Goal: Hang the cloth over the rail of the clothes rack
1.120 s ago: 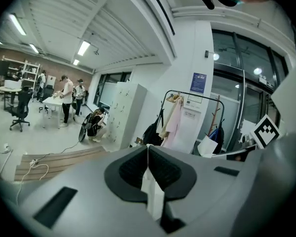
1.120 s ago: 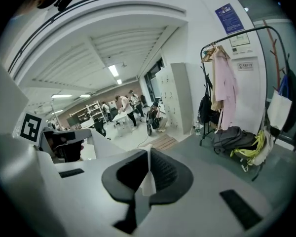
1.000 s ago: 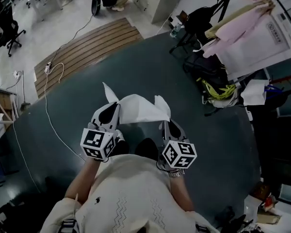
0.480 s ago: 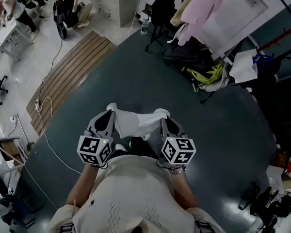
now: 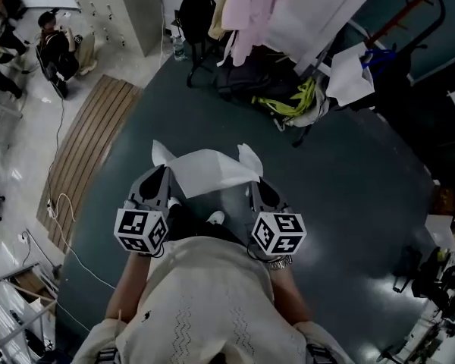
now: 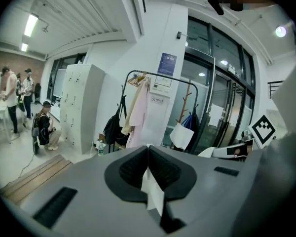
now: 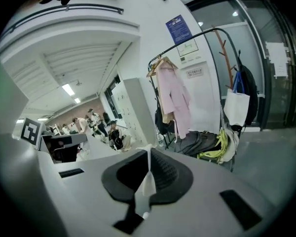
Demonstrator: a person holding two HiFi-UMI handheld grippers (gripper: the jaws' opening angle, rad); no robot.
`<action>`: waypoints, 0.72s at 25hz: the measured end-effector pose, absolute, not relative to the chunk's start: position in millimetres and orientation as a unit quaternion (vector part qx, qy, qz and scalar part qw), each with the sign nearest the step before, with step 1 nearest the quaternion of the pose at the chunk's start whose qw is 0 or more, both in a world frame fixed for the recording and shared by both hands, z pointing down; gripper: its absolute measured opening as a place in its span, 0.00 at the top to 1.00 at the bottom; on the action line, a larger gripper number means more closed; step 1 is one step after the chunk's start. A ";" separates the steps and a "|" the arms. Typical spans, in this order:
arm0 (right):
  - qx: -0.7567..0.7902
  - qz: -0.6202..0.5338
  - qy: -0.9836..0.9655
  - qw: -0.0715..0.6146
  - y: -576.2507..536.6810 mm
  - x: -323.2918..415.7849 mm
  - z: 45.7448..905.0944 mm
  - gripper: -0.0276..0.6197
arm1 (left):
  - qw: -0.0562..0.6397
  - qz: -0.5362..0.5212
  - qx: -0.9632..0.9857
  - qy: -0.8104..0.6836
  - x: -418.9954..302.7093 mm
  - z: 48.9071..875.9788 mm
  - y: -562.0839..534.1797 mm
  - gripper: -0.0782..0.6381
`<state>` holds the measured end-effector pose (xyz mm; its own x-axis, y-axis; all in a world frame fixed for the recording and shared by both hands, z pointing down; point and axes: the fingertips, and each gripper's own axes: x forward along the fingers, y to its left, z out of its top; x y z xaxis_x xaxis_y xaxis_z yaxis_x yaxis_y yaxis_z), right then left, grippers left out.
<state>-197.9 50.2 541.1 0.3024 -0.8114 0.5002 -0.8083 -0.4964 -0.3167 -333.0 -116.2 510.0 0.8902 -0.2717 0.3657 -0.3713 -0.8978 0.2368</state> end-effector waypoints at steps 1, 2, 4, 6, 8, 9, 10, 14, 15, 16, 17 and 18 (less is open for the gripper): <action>-0.814 -0.311 0.490 0.008 52.8 -181.9 541.7 0.93 | 0.147 0.166 0.963 -0.153 -312.6 510.2 -117.1 0.87; -0.821 -0.312 0.478 0.016 54.7 -167.5 543.1 0.93 | 0.143 0.167 0.965 -0.140 -293.6 511.8 -118.6 0.87; -0.831 -0.318 0.455 0.037 54.3 -142.8 547.3 0.93 | 0.139 0.172 0.968 -0.115 -259.7 518.3 -126.7 0.87; -0.841 -0.321 0.433 0.053 48.5 -115.7 550.4 0.93 | 0.139 0.177 0.970 -0.094 -224.5 525.4 -142.4 0.87; -0.855 -0.320 0.405 0.057 43.1 -80.8 553.0 0.93 | 0.140 0.181 0.971 -0.070 -181.6 532.4 -159.6 0.87; -0.861 -0.321 0.389 0.059 40.6 -63.3 554.1 0.93 | 0.142 0.184 0.971 -0.056 -159.6 536.0 -167.7 0.87; -0.868 -0.323 0.373 0.061 36.6 -47.3 554.5 0.93 | 0.145 0.188 0.971 -0.042 -138.6 538.9 -176.6 0.87; -0.890 -0.322 0.317 0.060 -5.2 -2.4 541.7 0.93 | 0.146 0.191 0.971 0.023 -65.4 533.0 -224.9 0.87; -0.895 -0.319 0.306 0.056 -16.1 4.6 536.7 0.93 | 0.145 0.190 0.970 0.040 -51.7 528.8 -234.9 0.87; -0.901 -0.315 0.295 0.052 -25.6 11.5 532.5 0.93 | 0.142 0.188 0.970 0.057 -39.5 524.8 -243.5 0.87; -0.905 -0.310 0.286 0.048 -34.1 19.2 529.3 0.93 | 0.138 0.185 0.970 0.072 -28.0 521.4 -252.0 0.87; -0.910 -0.305 0.277 0.046 -42.2 27.8 527.1 0.93 | 0.132 0.182 0.971 0.083 -16.5 519.1 -261.3 0.87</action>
